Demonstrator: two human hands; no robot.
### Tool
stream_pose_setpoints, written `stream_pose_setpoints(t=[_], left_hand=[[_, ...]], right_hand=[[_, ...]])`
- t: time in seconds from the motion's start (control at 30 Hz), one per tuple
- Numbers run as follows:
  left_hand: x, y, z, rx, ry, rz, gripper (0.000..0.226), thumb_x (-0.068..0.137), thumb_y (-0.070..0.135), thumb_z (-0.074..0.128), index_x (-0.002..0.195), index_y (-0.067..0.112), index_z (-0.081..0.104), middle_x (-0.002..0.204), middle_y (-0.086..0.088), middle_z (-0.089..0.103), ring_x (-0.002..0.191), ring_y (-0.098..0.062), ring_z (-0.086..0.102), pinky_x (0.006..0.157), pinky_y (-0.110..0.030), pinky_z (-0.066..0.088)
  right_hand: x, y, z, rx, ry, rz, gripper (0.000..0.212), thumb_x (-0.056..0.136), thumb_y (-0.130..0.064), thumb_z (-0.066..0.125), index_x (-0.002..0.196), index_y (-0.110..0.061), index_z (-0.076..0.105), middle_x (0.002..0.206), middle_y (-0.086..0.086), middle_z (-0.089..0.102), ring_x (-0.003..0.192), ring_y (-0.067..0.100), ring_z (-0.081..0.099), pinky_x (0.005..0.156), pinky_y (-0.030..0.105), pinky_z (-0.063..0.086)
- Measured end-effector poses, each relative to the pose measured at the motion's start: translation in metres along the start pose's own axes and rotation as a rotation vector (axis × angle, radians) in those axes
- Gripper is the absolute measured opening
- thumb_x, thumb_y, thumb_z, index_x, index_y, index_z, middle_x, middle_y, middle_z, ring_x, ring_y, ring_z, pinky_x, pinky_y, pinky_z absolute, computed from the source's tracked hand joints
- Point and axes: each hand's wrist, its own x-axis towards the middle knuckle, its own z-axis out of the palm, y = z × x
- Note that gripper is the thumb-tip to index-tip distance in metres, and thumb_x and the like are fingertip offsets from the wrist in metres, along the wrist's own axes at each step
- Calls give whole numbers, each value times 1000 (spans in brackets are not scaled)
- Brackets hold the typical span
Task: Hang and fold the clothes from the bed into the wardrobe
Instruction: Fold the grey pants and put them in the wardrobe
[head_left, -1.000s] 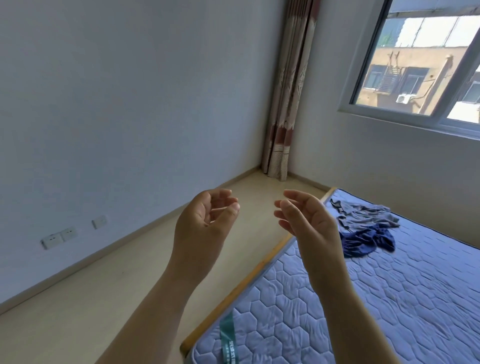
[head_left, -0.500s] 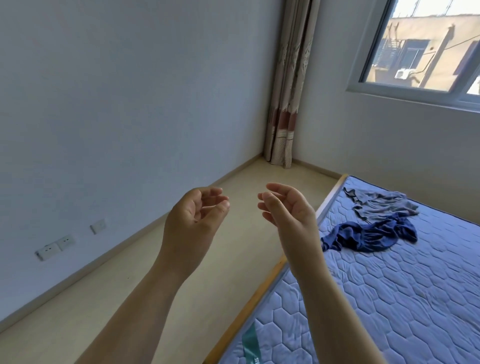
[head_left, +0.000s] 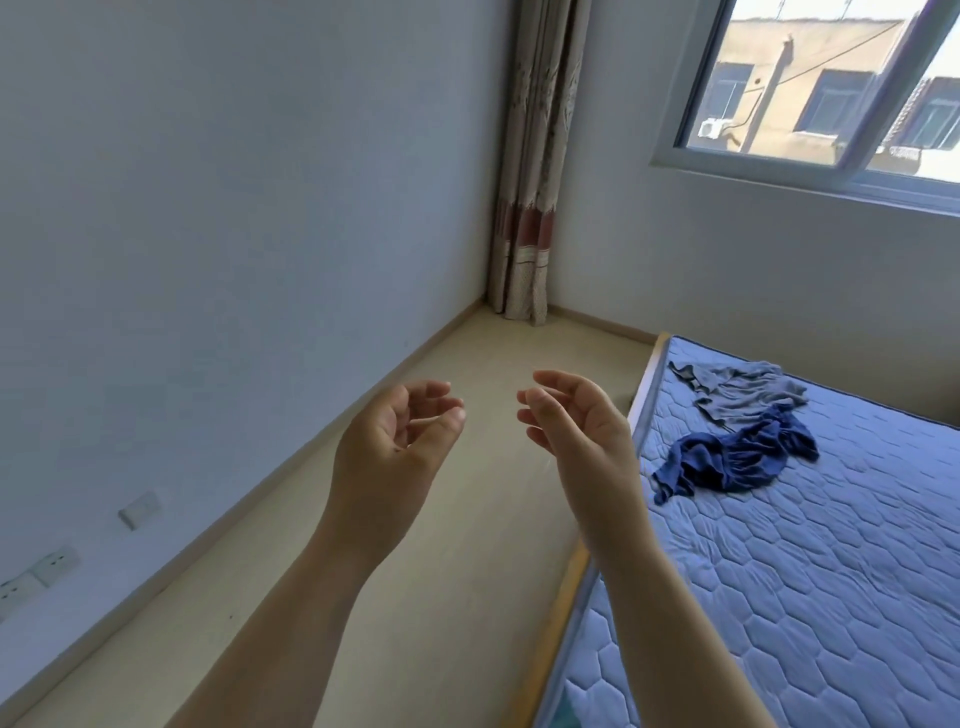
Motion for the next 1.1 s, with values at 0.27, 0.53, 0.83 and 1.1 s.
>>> stream_pose_setpoints(t=[0.27, 0.53, 0.83, 1.1], left_hand=[[78, -22, -71, -46, -132, -20, 14, 88, 25, 66, 102, 27, 66, 98, 6, 73, 93, -11, 69, 86, -35, 57], [153, -46, -51, -70, -301, -35, 26, 78, 37, 65, 103, 27, 66, 97, 5, 73, 92, -12, 70, 87, -40, 57], [267, -54, 17, -16, -421, 8, 16, 89, 23, 64, 105, 27, 65, 98, 6, 73, 92, -10, 69, 88, -37, 57], [360, -77, 88, -41, -565, -10, 17, 89, 23, 66, 106, 26, 66, 97, 5, 74, 92, -11, 69, 88, -39, 57]], right_hand=[[23, 11, 78, -66, 93, 19, 22, 92, -20, 63, 114, -16, 62, 103, 10, 69, 98, 25, 67, 84, 28, 56], [81, 32, 86, -141, 235, 3, 20, 92, -21, 63, 112, -17, 63, 97, 5, 71, 94, 23, 68, 84, 34, 56], [192, 59, 51, -117, 354, -15, 21, 91, -26, 65, 112, -20, 63, 99, 5, 71, 95, 22, 68, 83, 32, 55], [276, 87, 13, -146, 507, 34, 20, 92, -21, 65, 111, -17, 63, 99, 7, 71, 95, 25, 68, 89, 38, 55]])
